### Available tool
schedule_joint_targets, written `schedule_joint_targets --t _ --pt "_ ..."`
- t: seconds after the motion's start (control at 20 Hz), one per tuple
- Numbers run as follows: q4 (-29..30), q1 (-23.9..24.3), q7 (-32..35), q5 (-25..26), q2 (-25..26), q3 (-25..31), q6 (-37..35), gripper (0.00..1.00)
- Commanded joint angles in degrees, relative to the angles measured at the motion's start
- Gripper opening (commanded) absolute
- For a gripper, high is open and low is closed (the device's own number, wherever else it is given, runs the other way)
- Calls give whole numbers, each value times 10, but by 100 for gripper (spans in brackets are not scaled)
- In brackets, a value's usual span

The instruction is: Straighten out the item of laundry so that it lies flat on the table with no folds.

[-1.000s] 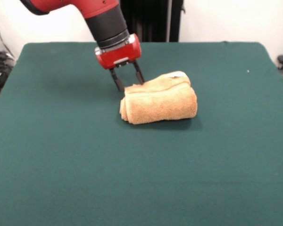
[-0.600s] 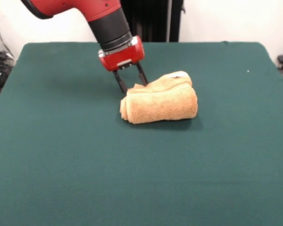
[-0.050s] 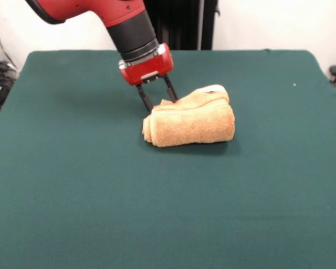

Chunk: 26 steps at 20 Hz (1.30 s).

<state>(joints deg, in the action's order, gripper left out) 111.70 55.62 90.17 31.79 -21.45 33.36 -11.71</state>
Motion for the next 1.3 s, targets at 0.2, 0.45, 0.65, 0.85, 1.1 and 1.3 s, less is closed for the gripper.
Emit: schedule_joint_targets --t 0.2,0.45,0.65,0.85,1.1,1.3 --pt "-22 -47 9 37 -16 14 0 100" --pt "-16 -42 8 48 -35 12 -3 100" --pt "-15 -44 16 57 -41 10 3 100" --pt "-16 -47 20 58 -47 8 2 100" --pt "-25 -43 12 52 -11 16 -8 100" --pt "-39 -54 11 52 9 12 -12 100"
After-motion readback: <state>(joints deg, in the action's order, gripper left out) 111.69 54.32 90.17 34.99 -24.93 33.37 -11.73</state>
